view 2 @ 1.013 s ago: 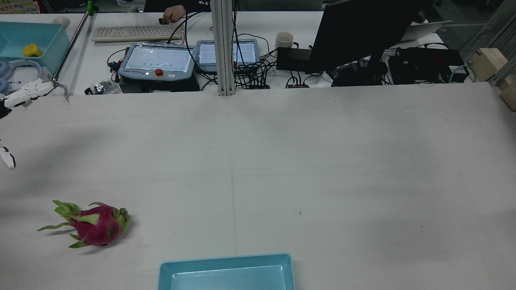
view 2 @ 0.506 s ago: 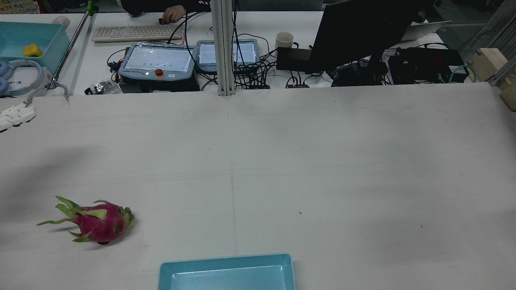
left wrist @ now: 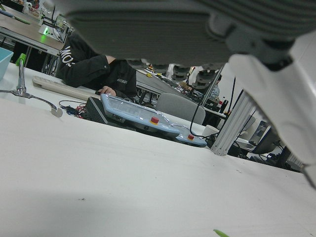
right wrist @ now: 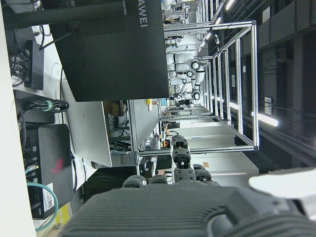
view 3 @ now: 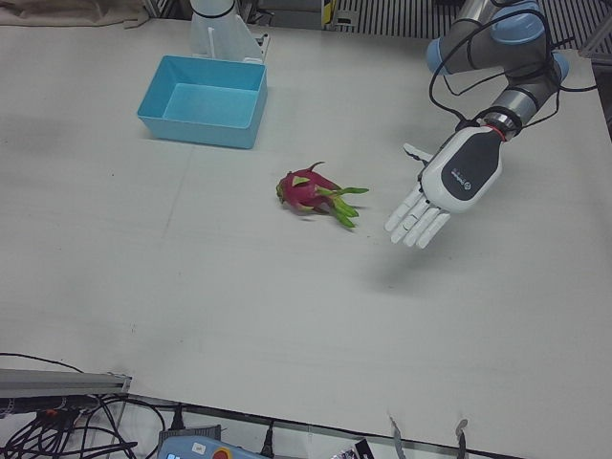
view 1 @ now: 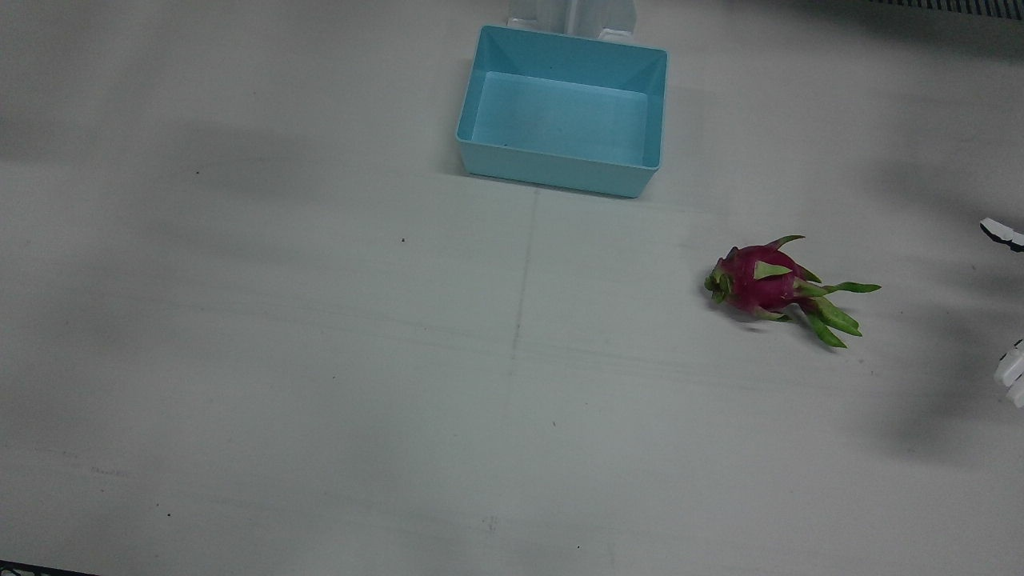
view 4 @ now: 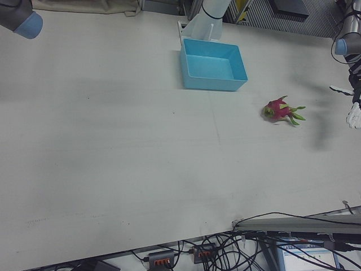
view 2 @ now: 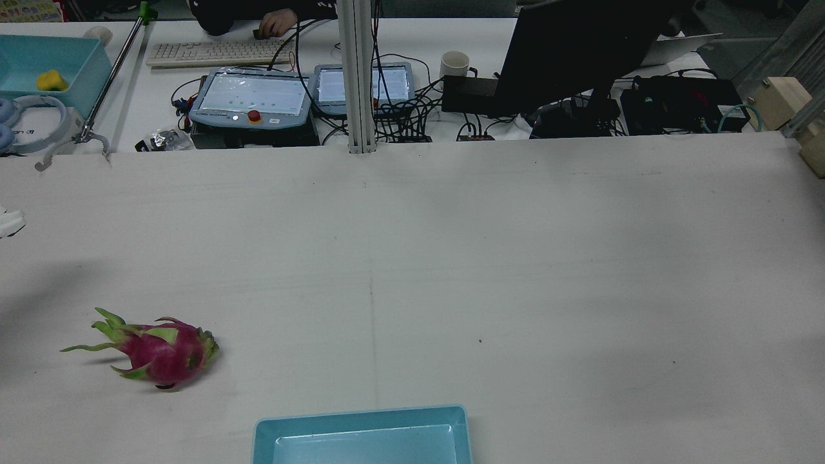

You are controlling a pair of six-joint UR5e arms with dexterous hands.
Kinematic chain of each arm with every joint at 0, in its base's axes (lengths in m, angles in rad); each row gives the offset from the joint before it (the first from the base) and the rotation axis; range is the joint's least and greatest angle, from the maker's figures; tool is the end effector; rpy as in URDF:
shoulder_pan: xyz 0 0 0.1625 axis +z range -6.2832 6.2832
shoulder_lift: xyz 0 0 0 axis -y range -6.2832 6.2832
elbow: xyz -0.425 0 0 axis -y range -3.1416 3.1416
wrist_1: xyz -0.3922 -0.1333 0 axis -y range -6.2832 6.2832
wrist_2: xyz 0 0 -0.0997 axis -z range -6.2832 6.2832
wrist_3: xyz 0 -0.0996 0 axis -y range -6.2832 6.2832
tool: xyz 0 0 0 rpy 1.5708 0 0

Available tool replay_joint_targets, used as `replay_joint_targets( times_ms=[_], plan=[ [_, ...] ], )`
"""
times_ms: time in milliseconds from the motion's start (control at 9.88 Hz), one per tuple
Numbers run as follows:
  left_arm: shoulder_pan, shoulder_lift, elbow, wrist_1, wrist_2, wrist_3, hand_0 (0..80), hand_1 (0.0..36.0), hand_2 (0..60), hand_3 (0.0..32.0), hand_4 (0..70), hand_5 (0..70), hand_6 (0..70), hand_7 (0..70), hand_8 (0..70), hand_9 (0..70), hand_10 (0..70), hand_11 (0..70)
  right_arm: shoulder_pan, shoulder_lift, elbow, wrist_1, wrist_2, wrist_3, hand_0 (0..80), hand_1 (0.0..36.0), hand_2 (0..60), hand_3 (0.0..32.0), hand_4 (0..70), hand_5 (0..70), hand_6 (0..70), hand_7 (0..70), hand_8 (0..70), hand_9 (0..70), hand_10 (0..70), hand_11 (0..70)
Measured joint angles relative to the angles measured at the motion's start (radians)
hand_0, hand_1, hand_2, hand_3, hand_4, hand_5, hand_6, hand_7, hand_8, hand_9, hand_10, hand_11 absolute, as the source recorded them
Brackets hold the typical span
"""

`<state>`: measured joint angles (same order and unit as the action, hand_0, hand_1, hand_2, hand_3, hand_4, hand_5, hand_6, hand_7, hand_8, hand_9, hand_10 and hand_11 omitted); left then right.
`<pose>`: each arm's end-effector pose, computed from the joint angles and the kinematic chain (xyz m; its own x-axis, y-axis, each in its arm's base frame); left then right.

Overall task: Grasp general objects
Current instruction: 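Lower the left hand from the table's far side toward the dragon fruit, then close the left hand's fingers around the pink dragon fruit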

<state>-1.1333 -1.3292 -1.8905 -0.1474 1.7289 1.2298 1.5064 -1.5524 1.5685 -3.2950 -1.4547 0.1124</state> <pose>0.0661 -0.4189 0.6197 -0.3667 0.0045 -0.9303 0.7501 0.5930 -0.2928 0.1134 -0.4926 0.6934 -0.9933 -0.0656 -0.0954 0.1033 -0.1301 -0.9861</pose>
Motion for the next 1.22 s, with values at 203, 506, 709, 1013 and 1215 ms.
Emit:
replay_joint_targets(
  times_ms=[203, 506, 709, 1013, 1215],
  plan=[
    [0.007, 0.009, -0.002, 0.006, 0.01, -0.001, 65.7, 30.1, 8.4, 0.0, 4.2, 11.7, 0.0, 15.2, 0.0, 1.6, 0.0, 0.0, -0.001, 0.0, -0.003, 0.0, 0.0, 0.001, 0.0, 0.0, 0.0, 0.0, 0.0, 0.0, 0.0, 0.0, 0.0, 0.0, 0.0, 0.0],
    [0.042, 0.009, -0.003, 0.007, -0.02, 0.055, 64.6, 28.9, 6.6, 0.0, 5.0, 13.0, 0.0, 15.3, 0.0, 1.6, 0.0, 0.0, -0.001, 0.0, -0.004, 0.0, 0.0, 0.001, 0.0, 0.0, 0.0, 0.0, 0.0, 0.0, 0.0, 0.0, 0.0, 0.0, 0.0, 0.0],
    [0.129, -0.001, -0.01, 0.03, -0.097, 0.137, 63.2, 28.0, 4.2, 2.6, 0.0, 11.1, 0.0, 14.2, 0.0, 1.4, 0.0, 0.0, -0.002, 0.0, -0.004, 0.0, 0.0, 0.001, 0.0, 0.0, 0.0, 0.0, 0.0, 0.0, 0.0, 0.0, 0.0, 0.0, 0.0, 0.0],
    [0.225, -0.015, -0.021, 0.064, -0.178, 0.199, 62.3, 27.6, 4.1, 9.8, 0.0, 10.3, 0.0, 12.5, 0.0, 1.1, 0.0, 0.0, -0.002, 0.0, -0.004, 0.0, 0.0, 0.001, 0.0, 0.0, 0.0, 0.0, 0.0, 0.0, 0.0, 0.0, 0.0, 0.0, 0.0, 0.0],
    [0.298, -0.059, -0.037, 0.148, -0.233, 0.219, 60.1, 26.1, 3.4, 9.8, 0.0, 9.1, 0.0, 11.1, 0.0, 0.8, 0.0, 0.0, -0.002, 0.0, -0.004, 0.0, 0.0, 0.001, 0.0, 0.0, 0.0, 0.0, 0.0, 0.0, 0.0, 0.0, 0.0, 0.0, 0.0, 0.0]
  ],
)
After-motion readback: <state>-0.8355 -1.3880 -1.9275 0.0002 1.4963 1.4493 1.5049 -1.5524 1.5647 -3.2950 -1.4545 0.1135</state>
